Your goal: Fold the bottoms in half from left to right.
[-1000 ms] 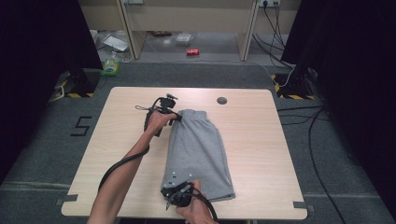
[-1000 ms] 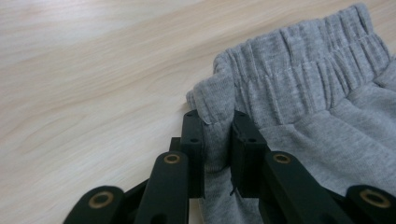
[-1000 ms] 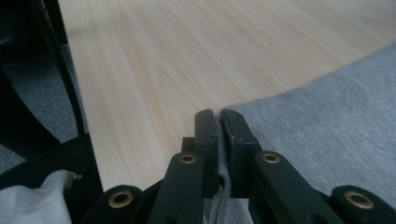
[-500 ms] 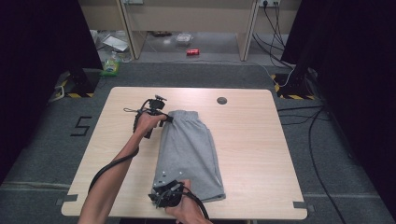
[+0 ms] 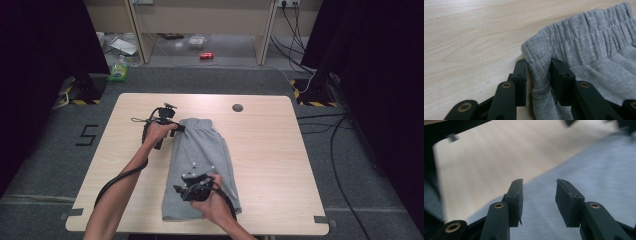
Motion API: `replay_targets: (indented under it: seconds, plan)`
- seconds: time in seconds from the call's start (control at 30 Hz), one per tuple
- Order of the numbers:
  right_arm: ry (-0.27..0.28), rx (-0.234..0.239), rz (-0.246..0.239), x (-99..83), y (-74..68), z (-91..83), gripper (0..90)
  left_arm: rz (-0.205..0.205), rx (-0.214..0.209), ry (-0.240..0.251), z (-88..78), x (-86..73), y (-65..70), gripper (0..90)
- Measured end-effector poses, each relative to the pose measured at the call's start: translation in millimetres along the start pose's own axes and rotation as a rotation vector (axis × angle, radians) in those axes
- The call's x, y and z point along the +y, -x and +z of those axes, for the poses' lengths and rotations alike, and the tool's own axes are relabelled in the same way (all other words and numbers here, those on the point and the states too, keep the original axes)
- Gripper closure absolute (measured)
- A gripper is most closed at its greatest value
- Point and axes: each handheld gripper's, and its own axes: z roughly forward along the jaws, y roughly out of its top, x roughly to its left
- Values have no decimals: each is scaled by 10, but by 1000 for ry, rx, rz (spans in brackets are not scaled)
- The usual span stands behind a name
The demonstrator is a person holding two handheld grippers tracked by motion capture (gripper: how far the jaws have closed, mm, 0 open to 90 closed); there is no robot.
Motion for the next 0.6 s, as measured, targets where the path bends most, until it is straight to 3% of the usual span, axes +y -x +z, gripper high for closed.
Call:
replay_targets:
  seconds: [0.07,0.23,0.27,0.3,0.33,0.37,0.4,0.47,0.6]
  plan:
    - [4,-21,9,13,76,-25,583,-3,0,1,1,-1,-1,663]
    - [18,-110,68,59,494,-148,586,-3,1,1,1,-2,-1,659]
    - [14,-137,93,69,655,-188,587,0,4,-2,1,1,2,655]
    - [14,-137,93,69,655,-188,587,0,4,-2,1,1,2,656]
    - [19,-168,114,74,813,-204,589,0,5,0,3,0,5,656]
    - [19,-168,114,74,813,-204,589,1,6,0,3,0,7,656]
    - [14,-191,136,75,958,-199,591,2,6,-1,3,0,8,656]
    - [11,-202,146,74,1026,-191,591,1,6,1,4,-1,7,656]
    - [17,-245,193,58,1318,-159,598,1,3,-1,3,-1,0,656]
